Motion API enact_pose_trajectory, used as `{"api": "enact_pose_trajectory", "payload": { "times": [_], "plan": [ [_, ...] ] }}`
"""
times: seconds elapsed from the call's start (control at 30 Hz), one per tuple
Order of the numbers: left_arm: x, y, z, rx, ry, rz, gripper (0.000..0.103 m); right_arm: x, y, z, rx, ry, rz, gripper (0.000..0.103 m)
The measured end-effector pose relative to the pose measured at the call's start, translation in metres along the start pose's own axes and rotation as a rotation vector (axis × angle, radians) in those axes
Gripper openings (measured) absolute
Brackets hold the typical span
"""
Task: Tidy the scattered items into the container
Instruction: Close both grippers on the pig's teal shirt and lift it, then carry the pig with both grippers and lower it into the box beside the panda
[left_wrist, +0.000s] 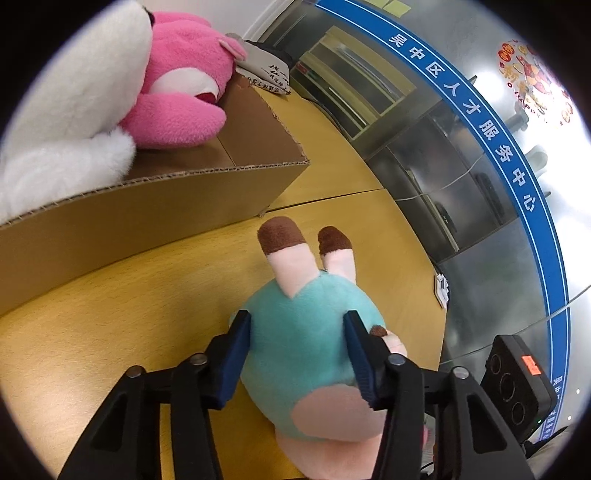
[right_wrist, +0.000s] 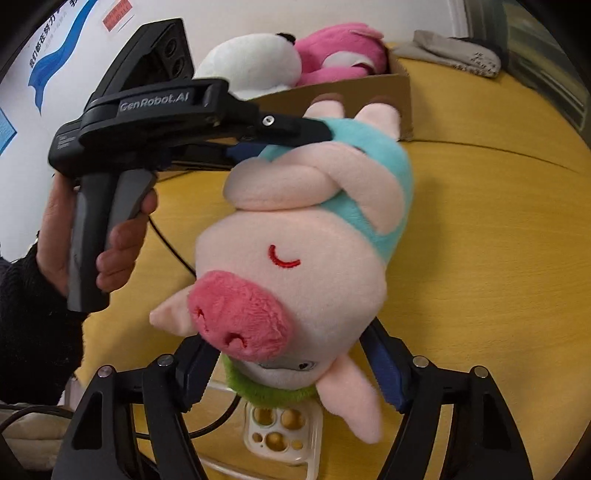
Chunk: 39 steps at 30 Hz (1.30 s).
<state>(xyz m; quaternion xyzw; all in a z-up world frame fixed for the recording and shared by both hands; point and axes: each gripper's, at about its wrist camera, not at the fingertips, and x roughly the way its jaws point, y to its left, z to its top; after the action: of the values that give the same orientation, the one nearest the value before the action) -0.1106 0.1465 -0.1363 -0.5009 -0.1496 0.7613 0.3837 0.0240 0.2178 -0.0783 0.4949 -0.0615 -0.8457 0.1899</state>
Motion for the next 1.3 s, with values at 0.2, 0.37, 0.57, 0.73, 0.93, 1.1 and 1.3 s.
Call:
{"api": "enact_pose_trajectory", "payload": {
  "times": [0.2,0.37,0.57,0.73,0.93,1.1,1.3],
  "plan": [
    [-0.017,-0.019,0.011,0.048,-0.045,-0.041,0.039,-0.014,0.000,0.000,-0.054,-0.071,-0.011,0.064],
    [-0.067,-0.056,0.045,0.177,-0.169,-0.075,0.025,-0.044,0.000,0.035,-0.119,-0.205,-0.027,0.064],
    [-0.115,-0.073,0.119,0.310,-0.286,0.055,0.025,-0.067,0.010,0.112,-0.271,-0.362,-0.088,0.065],
    [-0.128,-0.041,0.166,0.291,-0.321,0.158,0.025,-0.043,0.014,0.179,-0.380,-0.402,-0.101,0.065],
    [-0.091,0.021,0.201,0.205,-0.236,0.263,0.025,0.029,-0.008,0.221,-0.364,-0.252,-0.123,0.065],
    [-0.069,0.022,0.211,0.250,-0.228,0.265,0.025,0.046,-0.017,0.207,-0.388,-0.130,-0.129,0.065],
    [-0.033,0.013,0.228,0.351,-0.152,0.373,0.031,0.043,-0.032,0.196,-0.374,-0.080,-0.100,0.062]
  ]
}}
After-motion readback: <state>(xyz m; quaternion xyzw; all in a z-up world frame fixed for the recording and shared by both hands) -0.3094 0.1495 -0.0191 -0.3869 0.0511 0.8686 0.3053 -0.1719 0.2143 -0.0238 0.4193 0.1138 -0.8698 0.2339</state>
